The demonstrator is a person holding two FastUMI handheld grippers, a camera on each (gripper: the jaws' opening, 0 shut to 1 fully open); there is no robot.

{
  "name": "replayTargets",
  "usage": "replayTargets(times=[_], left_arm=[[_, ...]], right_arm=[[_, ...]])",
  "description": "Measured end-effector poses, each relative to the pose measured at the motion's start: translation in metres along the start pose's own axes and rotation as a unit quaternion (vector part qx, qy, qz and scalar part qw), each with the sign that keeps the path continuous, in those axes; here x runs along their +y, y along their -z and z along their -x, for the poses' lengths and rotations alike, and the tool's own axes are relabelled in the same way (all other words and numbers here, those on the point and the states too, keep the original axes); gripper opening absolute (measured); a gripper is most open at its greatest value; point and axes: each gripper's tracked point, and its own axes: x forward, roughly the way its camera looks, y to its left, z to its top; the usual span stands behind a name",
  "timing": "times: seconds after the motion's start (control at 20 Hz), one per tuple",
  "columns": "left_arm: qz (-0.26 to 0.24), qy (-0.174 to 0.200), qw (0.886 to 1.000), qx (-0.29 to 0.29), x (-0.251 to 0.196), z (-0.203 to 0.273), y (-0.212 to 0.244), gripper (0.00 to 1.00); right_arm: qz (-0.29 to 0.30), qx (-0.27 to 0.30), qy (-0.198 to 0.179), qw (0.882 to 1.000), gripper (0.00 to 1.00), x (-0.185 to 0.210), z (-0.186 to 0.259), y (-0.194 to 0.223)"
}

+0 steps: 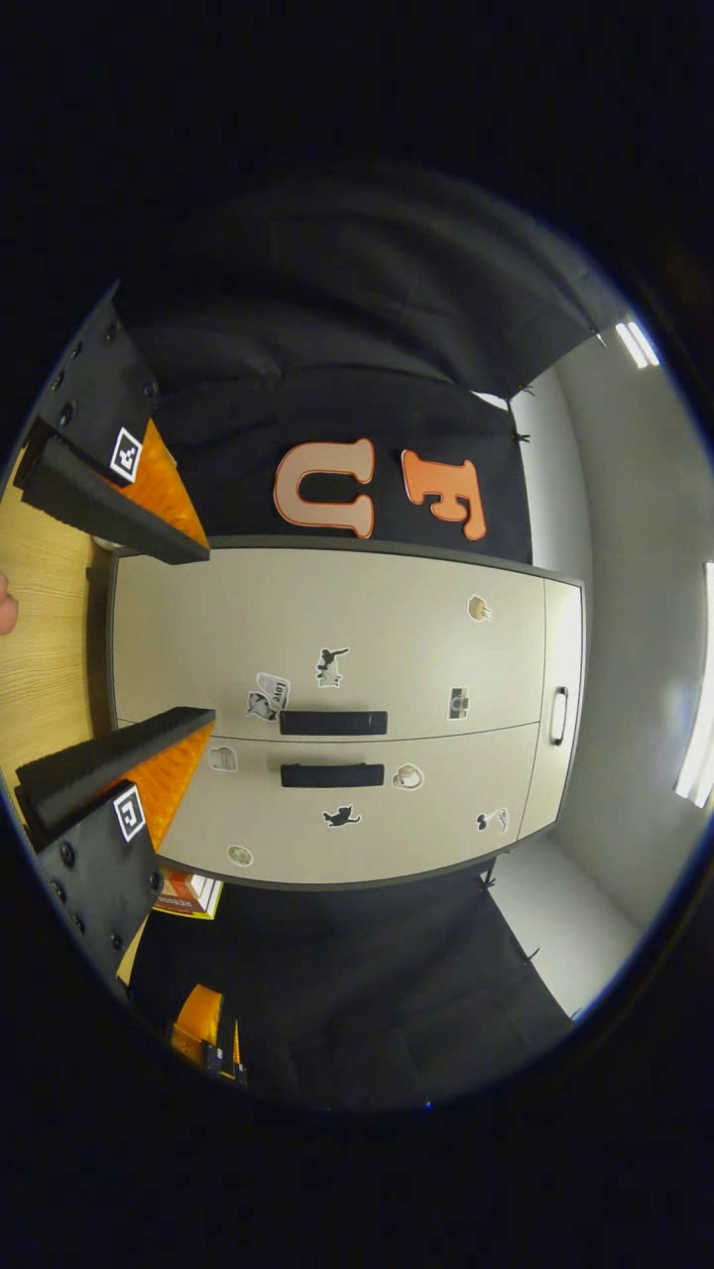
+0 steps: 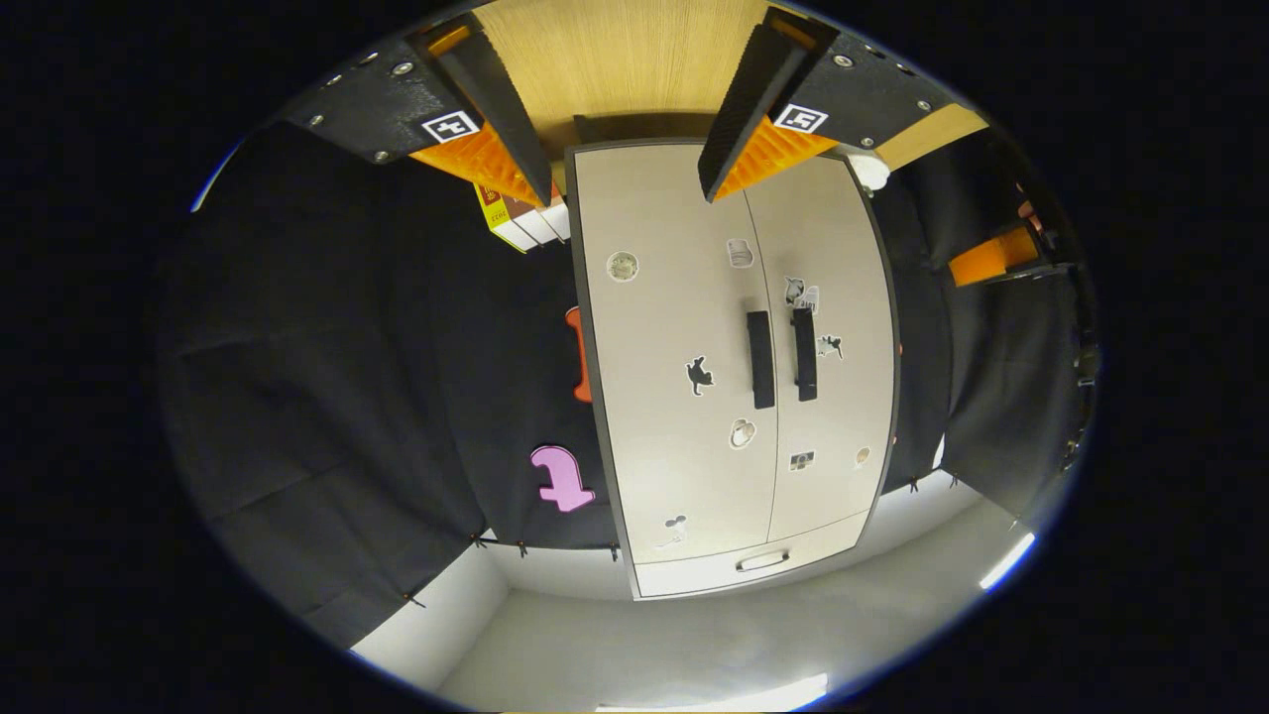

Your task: Grab one shoe with the right hand and put it into the shoe cabinet, grab the other shoe with the left hand and put it into the shoe cabinet; then close the right door with the right hand and the left door with the left hand.

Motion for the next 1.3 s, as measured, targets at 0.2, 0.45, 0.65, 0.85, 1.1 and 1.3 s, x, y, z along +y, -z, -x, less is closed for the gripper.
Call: replayTargets(times=[0.2,0.45,0.65,0.85,1.1,1.3], left_arm=[[0.018,-0.015,1.0,0.008,0.004,0.022,0.02,0.97],[0.01,-0.026,0.999,0.017,0.012,0.031,0.029,0.97],[0.016,-0.023,0.999,0.019,0.007,0.035,0.032,0.96],[0.014,-0.013,1.0,0.021,0.001,0.032,0.032,0.97],[0.016,-0.001,1.0,0.017,-0.005,0.034,0.03,0.97],[0.016,0.002,1.0,0.016,-0.005,0.035,0.03,0.97]], right_arm=[[0.006,-0.001,-0.006,1.0,0.92,0.003,0.004,0.005],[0.01,-0.004,-0.006,1.0,0.92,0.002,0.002,-0.001],[0.005,-0.002,-0.006,1.0,0.92,0.004,0.0,0.0],[-0.001,0.0,-0.012,1.0,0.92,0.011,-0.001,0.002],[-0.004,0.003,-0.012,1.0,0.92,0.012,-0.001,0.002],[0.002,0.004,-0.009,1.0,0.92,0.011,-0.004,0.006]])
